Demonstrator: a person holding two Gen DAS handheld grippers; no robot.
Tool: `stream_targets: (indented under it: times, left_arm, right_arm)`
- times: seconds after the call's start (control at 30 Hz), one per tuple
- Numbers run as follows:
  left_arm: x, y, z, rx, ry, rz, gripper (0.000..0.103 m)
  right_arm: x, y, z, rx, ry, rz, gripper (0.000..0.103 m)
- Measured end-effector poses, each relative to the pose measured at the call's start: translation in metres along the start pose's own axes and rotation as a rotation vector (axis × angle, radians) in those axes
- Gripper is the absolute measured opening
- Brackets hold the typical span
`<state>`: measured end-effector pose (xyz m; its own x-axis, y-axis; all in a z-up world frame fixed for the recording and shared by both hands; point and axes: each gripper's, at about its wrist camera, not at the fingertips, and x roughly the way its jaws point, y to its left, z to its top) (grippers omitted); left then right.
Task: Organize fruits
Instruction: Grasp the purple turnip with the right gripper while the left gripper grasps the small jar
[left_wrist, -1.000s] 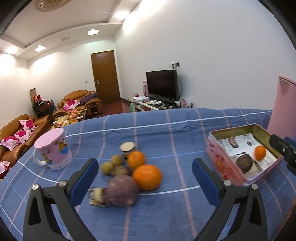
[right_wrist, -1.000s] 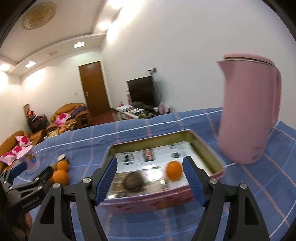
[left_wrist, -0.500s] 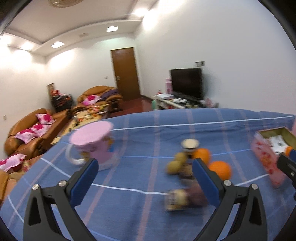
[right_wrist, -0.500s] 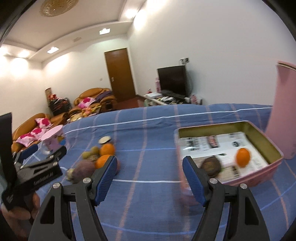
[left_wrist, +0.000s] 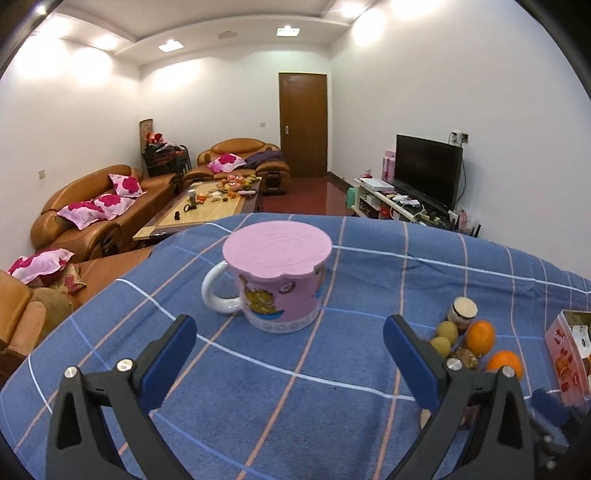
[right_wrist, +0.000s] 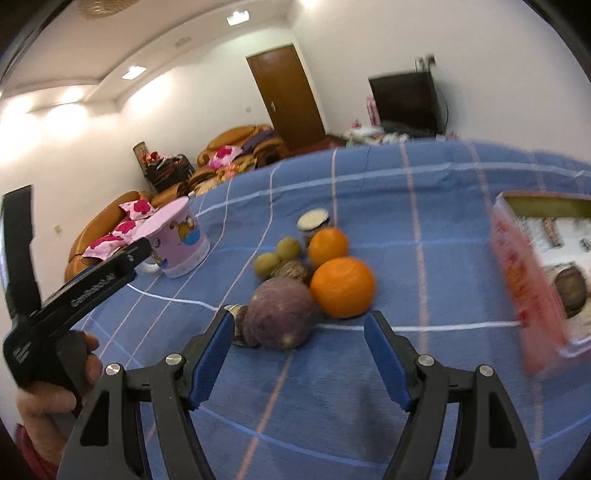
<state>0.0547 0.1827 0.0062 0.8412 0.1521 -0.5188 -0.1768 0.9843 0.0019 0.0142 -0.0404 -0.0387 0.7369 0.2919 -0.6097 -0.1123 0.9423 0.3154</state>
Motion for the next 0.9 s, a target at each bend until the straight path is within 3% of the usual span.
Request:
stream_targets:
  times: [0.17, 0.43, 0.6, 0.9]
  left_arm:
    - [0.001, 0.001, 0.0, -0.002, 0.005, 0.003, 0.103]
    - [0.0, 0.0, 0.001, 0.0, 0.011, -0.003, 0.103]
    - [0.001, 0.0, 0.0, 0.003, 0.014, -0.005, 0.103]
    - [0.002, -0.005, -0.002, 0.023, 0.025, -0.039, 0.103]
  right_arm:
    - [0.028, 0.001, 0.003, 0.064, 0.086, 0.041, 0.057]
    - [0.039, 0.0, 0.009, 0.125, 0.089, 0.073, 0.056]
    - [0.041, -0.013, 0.011, 0.193, 0.121, 0.144, 0.052]
    - [0.015, -0.01, 0.005, 0.146, 0.092, 0.164, 0.05]
